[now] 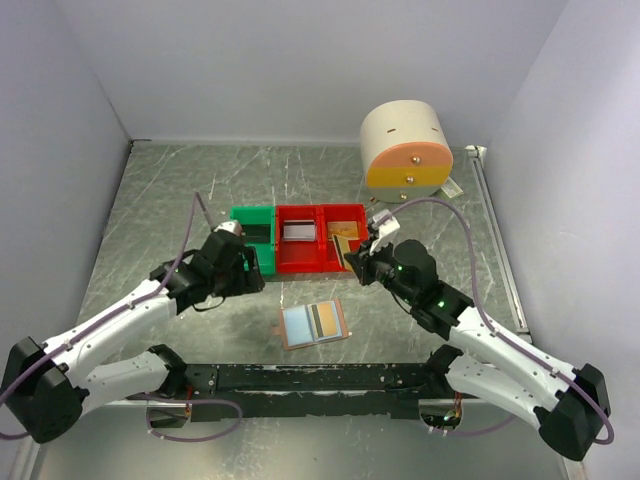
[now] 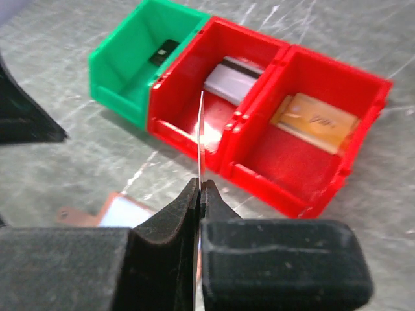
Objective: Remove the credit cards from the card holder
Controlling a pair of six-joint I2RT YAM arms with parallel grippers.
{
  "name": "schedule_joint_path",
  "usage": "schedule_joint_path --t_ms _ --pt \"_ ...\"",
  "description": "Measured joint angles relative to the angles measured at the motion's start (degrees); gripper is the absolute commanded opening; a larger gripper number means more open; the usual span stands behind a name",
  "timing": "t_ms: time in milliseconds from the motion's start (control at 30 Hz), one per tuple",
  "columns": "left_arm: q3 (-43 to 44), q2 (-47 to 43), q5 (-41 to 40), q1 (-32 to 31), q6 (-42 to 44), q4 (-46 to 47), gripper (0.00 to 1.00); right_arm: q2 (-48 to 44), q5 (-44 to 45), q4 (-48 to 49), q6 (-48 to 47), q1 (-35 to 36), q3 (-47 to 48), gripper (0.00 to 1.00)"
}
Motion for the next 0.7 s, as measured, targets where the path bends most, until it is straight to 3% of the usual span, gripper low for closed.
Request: schedule_joint_path --t_ms 300,500,700 --pt "3.26 -0.02 4.66 15.56 15.02 -0.81 0.87 9.97 8.41 1.16 -20.28 -0.04 4.63 0.00" --pt "4.96 -0.02 3.30 16.20 22.75 -0.52 0.86 19.19 7.54 1.33 -28.59 -2.69 8.44 0.00" --pt "5.11 0.33 0.85 16.26 25.68 -0.57 0.87 26.71 1.36 2.40 -32.83 -10.38 11.02 0.00"
